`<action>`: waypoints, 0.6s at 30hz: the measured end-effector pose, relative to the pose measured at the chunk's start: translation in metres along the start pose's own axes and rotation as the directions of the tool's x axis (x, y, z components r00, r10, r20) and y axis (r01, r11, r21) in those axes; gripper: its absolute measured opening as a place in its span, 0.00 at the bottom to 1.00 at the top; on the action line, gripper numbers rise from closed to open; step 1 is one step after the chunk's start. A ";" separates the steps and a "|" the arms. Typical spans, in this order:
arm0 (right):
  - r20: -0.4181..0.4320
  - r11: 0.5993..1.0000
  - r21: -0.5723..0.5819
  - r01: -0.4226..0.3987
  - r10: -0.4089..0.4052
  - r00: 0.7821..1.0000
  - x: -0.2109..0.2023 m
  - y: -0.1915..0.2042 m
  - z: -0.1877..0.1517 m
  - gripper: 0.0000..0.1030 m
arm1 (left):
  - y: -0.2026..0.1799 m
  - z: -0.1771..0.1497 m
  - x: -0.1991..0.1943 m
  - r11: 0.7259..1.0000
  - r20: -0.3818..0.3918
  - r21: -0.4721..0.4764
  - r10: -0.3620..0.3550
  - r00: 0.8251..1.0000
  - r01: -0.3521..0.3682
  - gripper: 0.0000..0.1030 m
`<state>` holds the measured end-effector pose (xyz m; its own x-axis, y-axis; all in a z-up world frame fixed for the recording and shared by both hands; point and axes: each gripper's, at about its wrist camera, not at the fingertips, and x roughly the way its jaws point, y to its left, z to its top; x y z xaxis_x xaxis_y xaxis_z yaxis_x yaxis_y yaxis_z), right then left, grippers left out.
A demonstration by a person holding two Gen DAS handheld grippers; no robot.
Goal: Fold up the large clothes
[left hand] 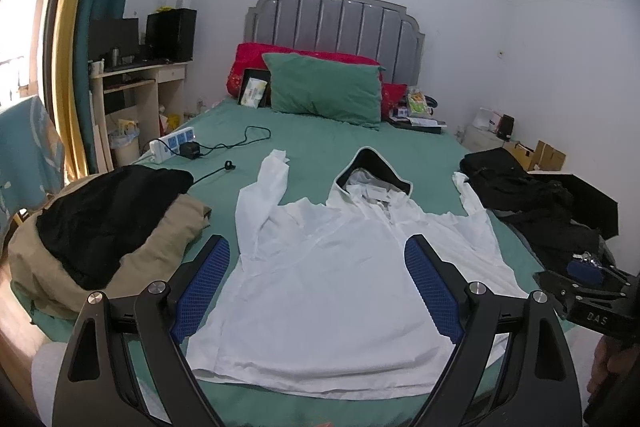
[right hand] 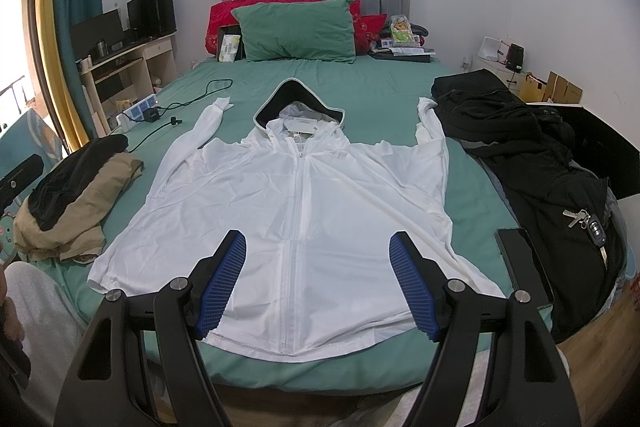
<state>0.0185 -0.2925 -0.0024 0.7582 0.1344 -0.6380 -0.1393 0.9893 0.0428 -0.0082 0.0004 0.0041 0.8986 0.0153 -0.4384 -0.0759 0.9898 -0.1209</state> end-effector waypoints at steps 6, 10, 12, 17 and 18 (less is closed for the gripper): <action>0.000 1.000 0.001 -0.001 0.001 1.000 -0.001 -0.001 0.000 0.72 | 0.000 -0.004 -0.002 1.000 -0.003 0.004 0.009 1.000 -0.009 0.89; 0.000 1.000 0.001 -0.001 0.001 1.000 -0.001 -0.001 0.000 0.72 | 0.001 -0.003 -0.003 1.000 -0.005 0.003 0.008 1.000 -0.008 0.89; 0.000 1.000 0.001 -0.001 0.001 1.000 -0.001 -0.001 0.000 0.72 | 0.002 -0.003 -0.004 1.000 -0.006 -0.003 -0.004 1.000 0.004 0.89; 0.000 1.000 0.002 -0.002 0.002 1.000 -0.001 -0.001 0.000 0.72 | 0.002 -0.002 -0.004 1.000 -0.011 -0.005 -0.019 1.000 0.019 0.89; 0.001 1.000 0.001 -0.002 0.002 1.000 -0.001 -0.001 0.000 0.72 | 0.002 -0.002 -0.004 1.000 -0.011 -0.004 -0.022 1.000 0.022 0.89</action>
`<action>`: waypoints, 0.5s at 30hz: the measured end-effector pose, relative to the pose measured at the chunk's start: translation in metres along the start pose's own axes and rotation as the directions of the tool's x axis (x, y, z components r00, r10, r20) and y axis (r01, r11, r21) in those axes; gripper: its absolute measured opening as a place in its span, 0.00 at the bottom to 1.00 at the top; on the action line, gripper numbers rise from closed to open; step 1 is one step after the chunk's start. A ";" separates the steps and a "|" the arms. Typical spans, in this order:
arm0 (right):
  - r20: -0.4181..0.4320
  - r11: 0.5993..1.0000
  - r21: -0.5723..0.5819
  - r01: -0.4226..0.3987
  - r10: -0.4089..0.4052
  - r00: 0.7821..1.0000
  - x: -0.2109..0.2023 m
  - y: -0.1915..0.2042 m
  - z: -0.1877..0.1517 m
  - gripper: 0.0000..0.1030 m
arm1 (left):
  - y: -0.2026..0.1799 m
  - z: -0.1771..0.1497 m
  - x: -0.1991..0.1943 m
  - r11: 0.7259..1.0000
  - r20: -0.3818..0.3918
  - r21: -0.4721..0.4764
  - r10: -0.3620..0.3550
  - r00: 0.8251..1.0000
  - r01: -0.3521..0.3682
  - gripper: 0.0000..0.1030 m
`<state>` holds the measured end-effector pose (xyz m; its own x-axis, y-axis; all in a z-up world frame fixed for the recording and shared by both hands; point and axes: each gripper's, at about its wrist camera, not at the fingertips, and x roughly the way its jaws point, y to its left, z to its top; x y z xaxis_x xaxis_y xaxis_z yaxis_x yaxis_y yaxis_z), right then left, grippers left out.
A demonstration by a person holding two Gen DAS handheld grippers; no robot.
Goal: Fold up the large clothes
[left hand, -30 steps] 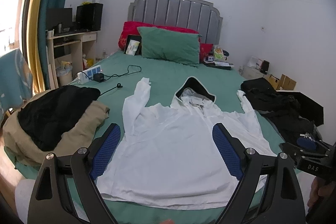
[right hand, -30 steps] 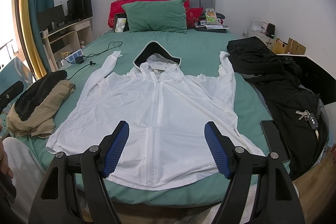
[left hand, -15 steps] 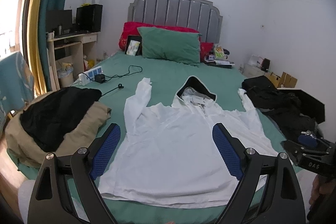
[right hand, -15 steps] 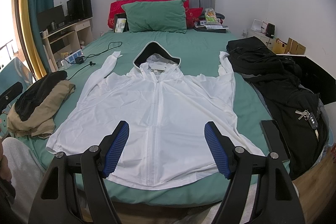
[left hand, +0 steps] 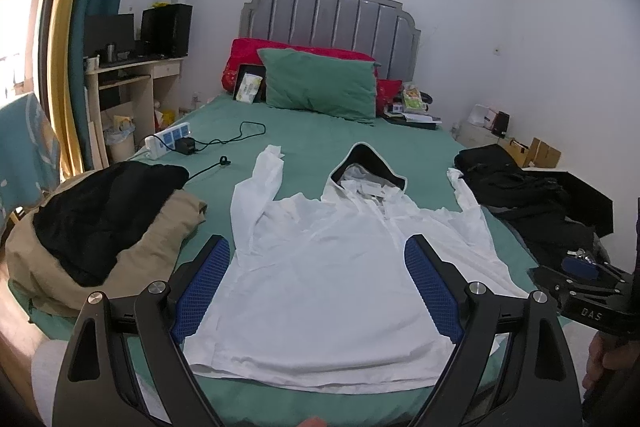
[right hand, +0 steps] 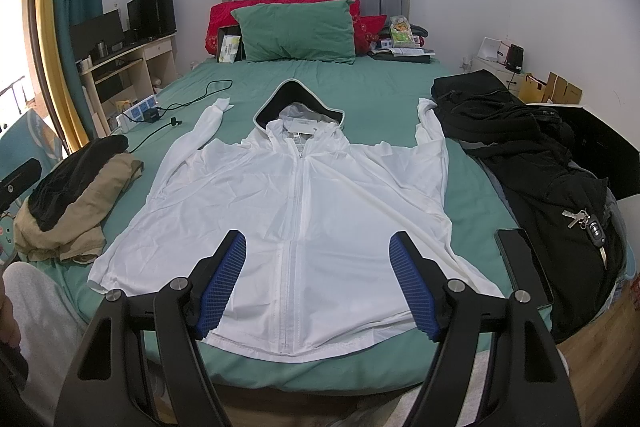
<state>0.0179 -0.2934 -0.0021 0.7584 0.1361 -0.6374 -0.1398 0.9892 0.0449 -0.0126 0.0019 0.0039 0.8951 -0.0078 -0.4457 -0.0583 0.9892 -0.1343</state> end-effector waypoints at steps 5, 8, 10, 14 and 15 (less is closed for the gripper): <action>-0.001 1.000 0.001 0.000 0.000 1.000 0.000 0.000 0.000 0.72 | 0.002 -0.001 -0.001 1.000 -0.002 0.000 -0.007 1.000 0.007 0.89; 0.000 1.000 0.001 0.000 0.000 1.000 0.000 0.000 0.000 0.72 | 0.003 0.000 -0.001 1.000 -0.004 -0.005 -0.015 1.000 0.015 0.89; 0.000 1.000 0.001 0.000 0.000 1.000 0.000 0.000 0.000 0.72 | 0.002 0.002 0.000 1.000 -0.005 -0.003 -0.015 1.000 0.015 0.89; 0.000 1.000 0.001 0.000 0.000 1.000 0.000 0.000 0.000 0.72 | 0.002 0.002 0.000 1.000 -0.003 -0.001 -0.019 1.000 0.019 0.89; 0.000 1.000 0.001 0.000 0.000 1.000 0.000 0.000 0.000 0.72 | 0.002 0.002 0.000 1.000 -0.003 0.003 -0.023 1.000 0.023 0.89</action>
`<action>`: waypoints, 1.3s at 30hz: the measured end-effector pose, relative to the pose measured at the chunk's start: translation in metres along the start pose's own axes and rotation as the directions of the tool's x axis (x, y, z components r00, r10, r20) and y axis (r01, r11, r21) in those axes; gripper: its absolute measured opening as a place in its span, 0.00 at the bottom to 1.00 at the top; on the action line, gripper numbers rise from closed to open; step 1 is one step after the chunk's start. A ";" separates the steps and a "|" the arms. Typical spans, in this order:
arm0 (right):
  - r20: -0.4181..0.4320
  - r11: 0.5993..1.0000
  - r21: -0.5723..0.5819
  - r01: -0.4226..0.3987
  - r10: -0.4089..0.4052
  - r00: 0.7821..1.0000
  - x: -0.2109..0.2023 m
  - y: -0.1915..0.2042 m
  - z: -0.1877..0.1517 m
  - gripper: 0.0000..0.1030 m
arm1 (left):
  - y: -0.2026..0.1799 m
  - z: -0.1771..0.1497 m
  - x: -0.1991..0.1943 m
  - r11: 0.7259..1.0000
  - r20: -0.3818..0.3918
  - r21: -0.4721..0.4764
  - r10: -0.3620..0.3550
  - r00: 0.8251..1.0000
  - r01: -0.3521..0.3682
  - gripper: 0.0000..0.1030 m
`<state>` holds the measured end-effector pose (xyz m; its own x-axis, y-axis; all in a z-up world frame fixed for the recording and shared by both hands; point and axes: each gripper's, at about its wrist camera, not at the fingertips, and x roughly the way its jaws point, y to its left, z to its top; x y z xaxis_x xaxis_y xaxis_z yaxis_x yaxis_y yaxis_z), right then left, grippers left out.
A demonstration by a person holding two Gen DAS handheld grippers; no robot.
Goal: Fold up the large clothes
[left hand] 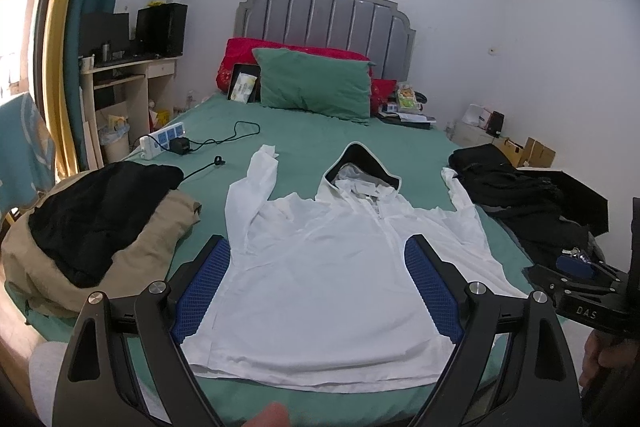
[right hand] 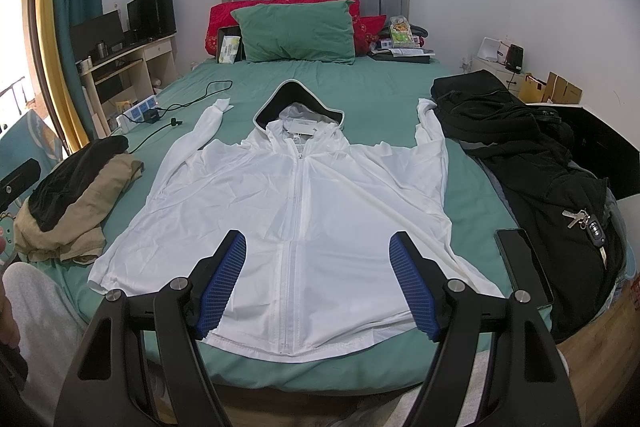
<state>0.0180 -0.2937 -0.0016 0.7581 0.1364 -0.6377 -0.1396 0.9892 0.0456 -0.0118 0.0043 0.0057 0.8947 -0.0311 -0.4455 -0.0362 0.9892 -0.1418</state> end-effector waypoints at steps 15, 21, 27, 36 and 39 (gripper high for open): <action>-0.001 1.000 -0.001 0.001 -0.001 1.000 0.003 -0.001 0.001 0.72 | -0.002 -0.001 0.008 1.000 -0.009 0.014 -0.003 1.000 0.003 0.89; -0.017 1.000 0.002 0.012 -0.012 1.000 0.017 -0.006 0.004 0.72 | 0.003 -0.001 0.028 0.999 -0.043 -0.020 -0.031 0.999 0.030 0.89; -0.026 0.999 0.035 0.033 -0.032 0.999 0.049 -0.052 0.019 0.72 | 0.009 0.007 0.065 0.998 -0.048 -0.037 -0.049 0.998 0.047 0.89; -0.075 0.996 0.074 0.043 -0.037 0.996 0.128 -0.139 0.060 0.72 | 0.012 0.012 0.163 0.998 -0.178 0.005 -0.060 0.982 0.062 0.89; -0.128 0.996 0.084 0.033 -0.022 0.991 0.172 -0.171 0.074 0.71 | 0.014 0.013 0.192 0.997 -0.166 0.030 -0.069 0.984 0.075 0.89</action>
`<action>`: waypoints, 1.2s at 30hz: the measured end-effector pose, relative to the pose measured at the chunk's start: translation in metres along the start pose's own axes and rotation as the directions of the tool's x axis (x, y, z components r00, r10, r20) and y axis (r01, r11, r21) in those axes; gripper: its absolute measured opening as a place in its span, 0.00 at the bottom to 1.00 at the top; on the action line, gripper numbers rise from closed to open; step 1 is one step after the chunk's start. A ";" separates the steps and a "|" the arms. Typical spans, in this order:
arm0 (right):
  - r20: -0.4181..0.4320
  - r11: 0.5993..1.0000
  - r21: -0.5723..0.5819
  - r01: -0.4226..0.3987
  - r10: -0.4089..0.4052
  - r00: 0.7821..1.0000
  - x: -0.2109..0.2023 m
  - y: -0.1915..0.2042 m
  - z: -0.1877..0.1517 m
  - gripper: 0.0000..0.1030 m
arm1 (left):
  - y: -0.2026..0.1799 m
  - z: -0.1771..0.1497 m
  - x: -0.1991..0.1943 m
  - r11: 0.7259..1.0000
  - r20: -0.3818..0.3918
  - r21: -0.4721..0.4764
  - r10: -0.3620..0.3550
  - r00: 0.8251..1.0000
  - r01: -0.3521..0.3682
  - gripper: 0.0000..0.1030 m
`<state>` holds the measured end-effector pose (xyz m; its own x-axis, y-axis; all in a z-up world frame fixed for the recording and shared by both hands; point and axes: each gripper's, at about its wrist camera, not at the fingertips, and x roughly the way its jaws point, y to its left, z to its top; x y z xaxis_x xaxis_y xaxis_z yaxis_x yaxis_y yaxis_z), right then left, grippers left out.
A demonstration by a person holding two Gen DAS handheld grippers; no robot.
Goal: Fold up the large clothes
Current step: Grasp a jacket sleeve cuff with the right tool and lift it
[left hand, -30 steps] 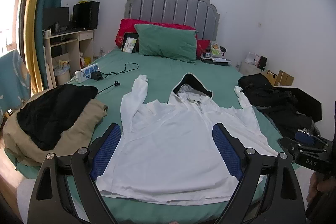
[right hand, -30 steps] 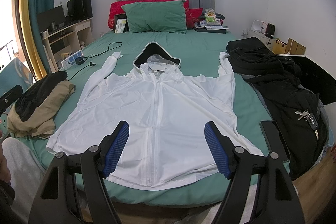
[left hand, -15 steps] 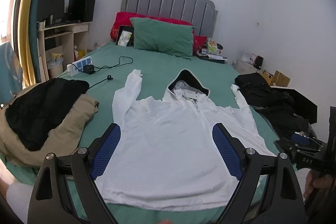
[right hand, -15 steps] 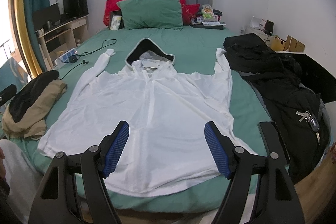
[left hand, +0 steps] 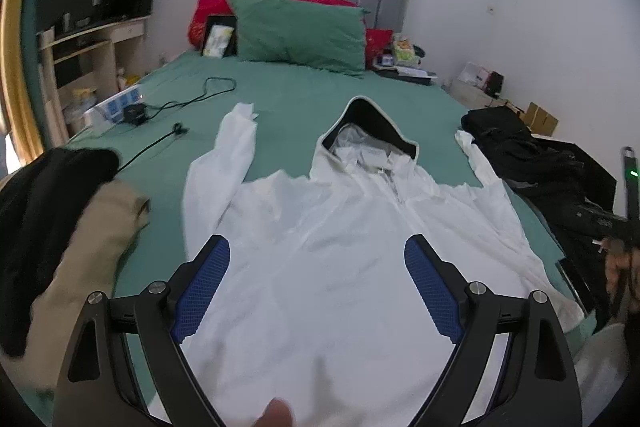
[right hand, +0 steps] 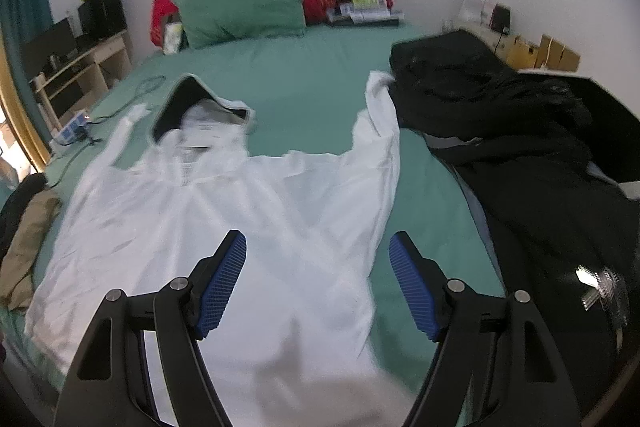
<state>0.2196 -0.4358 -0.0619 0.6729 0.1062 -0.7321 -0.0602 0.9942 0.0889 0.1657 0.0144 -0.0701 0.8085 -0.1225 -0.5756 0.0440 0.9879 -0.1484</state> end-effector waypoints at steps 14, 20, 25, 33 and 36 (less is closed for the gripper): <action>-0.236 0.992 -0.017 0.128 -0.129 0.963 0.200 -0.091 0.070 0.51 | 0.044 0.013 0.123 0.998 -0.095 -0.024 0.052 0.994 -0.054 0.89; -0.249 0.998 0.049 0.045 -0.032 0.968 0.217 -0.092 0.074 0.03 | 0.056 0.006 0.128 0.998 -0.148 -0.036 0.045 0.988 -0.051 0.89; -0.164 0.998 -0.063 0.023 -0.033 0.986 0.162 -0.043 0.081 0.03 | 0.054 0.016 0.114 1.000 -0.165 0.017 0.028 0.986 -0.025 0.89; -0.071 0.963 -0.264 -0.055 0.037 0.997 0.064 0.103 0.042 0.03 | 0.072 0.034 0.088 0.997 -0.135 -0.074 -0.002 0.991 -0.008 0.89; -0.136 0.944 -0.301 -0.136 0.099 0.986 0.065 0.151 0.001 0.04 | 0.079 0.030 0.085 0.994 -0.139 -0.106 -0.005 0.990 -0.010 0.89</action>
<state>0.2545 -0.2789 -0.0952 0.5569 0.2051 -0.8049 -0.3701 0.9288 -0.0194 0.2553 0.0853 -0.1071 0.7187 -0.1390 -0.6812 -0.0268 0.9735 -0.2270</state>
